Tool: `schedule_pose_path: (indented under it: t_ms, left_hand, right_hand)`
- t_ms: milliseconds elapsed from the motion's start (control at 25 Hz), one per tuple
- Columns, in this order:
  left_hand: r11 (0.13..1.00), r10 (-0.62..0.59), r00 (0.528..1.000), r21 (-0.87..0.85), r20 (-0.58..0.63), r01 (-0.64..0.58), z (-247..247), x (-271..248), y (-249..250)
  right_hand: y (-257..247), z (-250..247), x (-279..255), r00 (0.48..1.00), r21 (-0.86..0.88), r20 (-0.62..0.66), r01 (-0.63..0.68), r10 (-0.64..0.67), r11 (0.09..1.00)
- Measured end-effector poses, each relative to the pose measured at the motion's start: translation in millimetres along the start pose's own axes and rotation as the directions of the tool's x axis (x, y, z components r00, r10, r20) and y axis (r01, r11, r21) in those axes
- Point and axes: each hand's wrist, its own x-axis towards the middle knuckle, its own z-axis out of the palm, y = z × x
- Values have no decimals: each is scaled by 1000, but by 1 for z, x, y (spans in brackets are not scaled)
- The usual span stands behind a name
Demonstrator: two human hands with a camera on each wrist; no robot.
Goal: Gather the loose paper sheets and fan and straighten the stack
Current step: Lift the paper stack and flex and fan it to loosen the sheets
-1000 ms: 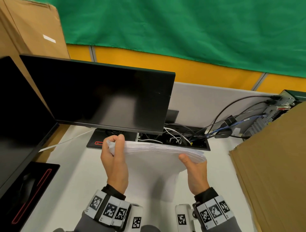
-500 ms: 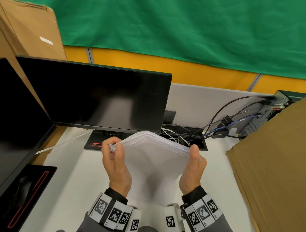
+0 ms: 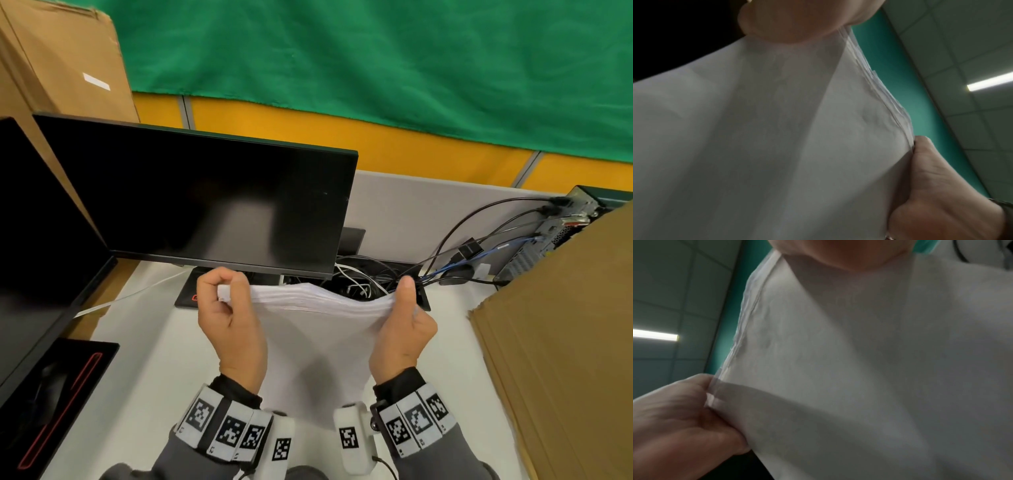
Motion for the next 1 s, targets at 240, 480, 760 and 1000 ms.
schedule_pose_path:
  t_ms: [240, 480, 760, 1000]
  left_hand:
    - [983, 171, 973, 39, 157, -179, 0, 2, 41]
    - [994, -36, 946, 108, 321, 1, -36, -10, -11]
    - [887, -400, 877, 356, 267, 296, -67, -27, -76]
    - [945, -323, 922, 119, 214, 304, -39, 1, -39]
  right_hand:
    - [-39, 5, 9, 987, 53, 36, 156, -158, 986]
    - [-2, -8, 4, 1000, -67, -25, -10, 8, 998]
    - [10, -12, 15, 994, -39, 87, -66, 70, 997]
    - [29, -41, 14, 817, -207, 574, 75, 59, 975]
